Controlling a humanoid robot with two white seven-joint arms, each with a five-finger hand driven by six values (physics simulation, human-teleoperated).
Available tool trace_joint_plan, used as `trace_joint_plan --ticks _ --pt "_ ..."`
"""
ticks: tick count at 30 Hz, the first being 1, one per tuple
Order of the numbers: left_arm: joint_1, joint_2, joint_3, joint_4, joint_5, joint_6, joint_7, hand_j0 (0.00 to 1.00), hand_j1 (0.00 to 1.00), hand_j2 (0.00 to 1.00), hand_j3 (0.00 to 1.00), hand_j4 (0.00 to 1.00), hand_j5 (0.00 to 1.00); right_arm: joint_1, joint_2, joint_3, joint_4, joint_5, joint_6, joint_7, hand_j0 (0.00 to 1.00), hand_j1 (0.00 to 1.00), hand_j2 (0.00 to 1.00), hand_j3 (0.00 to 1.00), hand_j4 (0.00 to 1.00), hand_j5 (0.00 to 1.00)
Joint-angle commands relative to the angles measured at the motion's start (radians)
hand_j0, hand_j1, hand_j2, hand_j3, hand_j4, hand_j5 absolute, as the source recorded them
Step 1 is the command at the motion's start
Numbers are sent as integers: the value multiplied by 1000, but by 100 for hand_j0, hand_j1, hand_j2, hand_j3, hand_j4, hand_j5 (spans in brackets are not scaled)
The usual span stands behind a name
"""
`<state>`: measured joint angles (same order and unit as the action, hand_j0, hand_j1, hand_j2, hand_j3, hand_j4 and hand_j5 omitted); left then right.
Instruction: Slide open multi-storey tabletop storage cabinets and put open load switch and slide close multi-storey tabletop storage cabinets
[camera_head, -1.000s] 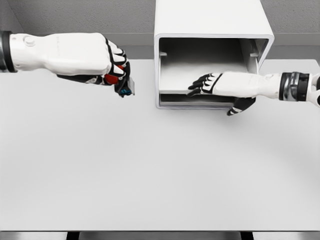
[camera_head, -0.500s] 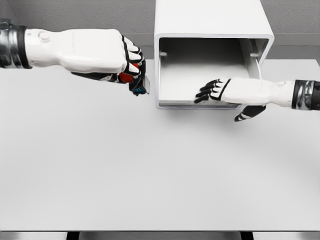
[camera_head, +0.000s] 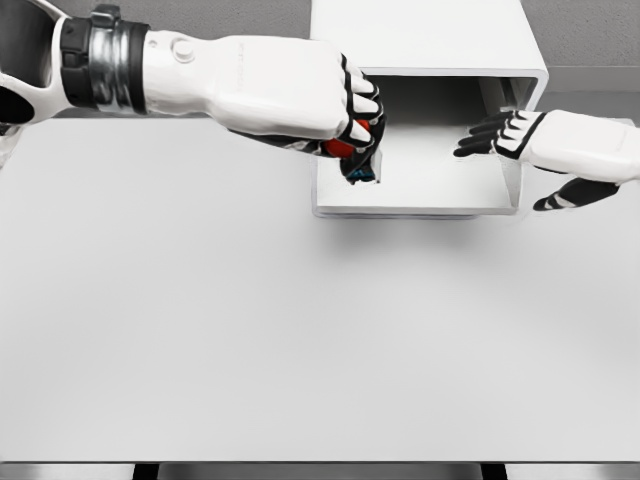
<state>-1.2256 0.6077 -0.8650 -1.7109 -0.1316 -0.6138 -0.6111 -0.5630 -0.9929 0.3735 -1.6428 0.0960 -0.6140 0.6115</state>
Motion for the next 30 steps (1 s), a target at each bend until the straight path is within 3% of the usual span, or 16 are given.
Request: trace_joint_plan --ticks 1,3,5,7,9,13,21,22,24,26,30 --pt "-3 -88 -3 13 -60 3 0 35 35 35 35 35 35 0 -27 -53 -2 -18 3 -1 100 100 100 100 100 100" --pt "-23 -103 -3 23 -97 3 0 35 35 35 35 35 35 57 -32 -139 1 -18 3 -1 100 100 100 100 100 100" --pt "-34 -146 -6 100 -194 3 0 36 36 36 36 36 36 133 -41 -238 9 -53 3 -1 98 98 98 98 98 98" --pt "-32 -213 -31 212 -306 3 0 37 37 37 37 37 37 178 -49 -315 40 -55 3 -1 78 78 78 78 78 78" --pt "-31 -229 -46 221 -316 3 0 37 37 37 37 37 37 213 -49 -369 75 -56 3 -1 58 58 58 58 58 58" --pt "-31 -238 -49 232 -316 3 0 40 40 40 40 40 40 302 -50 -389 109 -55 3 -1 31 31 31 31 31 31" --pt "-29 -258 -55 298 -353 3 0 43 43 43 43 43 43 469 -23 -372 78 -42 3 -1 30 30 30 30 30 30" --pt "-29 -258 -55 298 -353 3 0 47 47 47 47 47 47 491 -21 -372 37 -41 3 -1 30 30 30 30 30 30" --pt "-29 -258 -54 298 -352 3 0 69 69 69 69 69 69 500 -10 -331 -40 -7 3 -1 30 30 30 30 30 30" --pt "-29 -258 -54 300 -349 3 0 89 89 89 89 89 89 500 -10 -324 -72 -5 3 -1 30 30 30 30 30 30" --pt "-28 -258 -52 300 -346 3 0 100 100 100 100 100 100 486 -13 -249 -109 11 3 -1 31 31 31 31 31 31"
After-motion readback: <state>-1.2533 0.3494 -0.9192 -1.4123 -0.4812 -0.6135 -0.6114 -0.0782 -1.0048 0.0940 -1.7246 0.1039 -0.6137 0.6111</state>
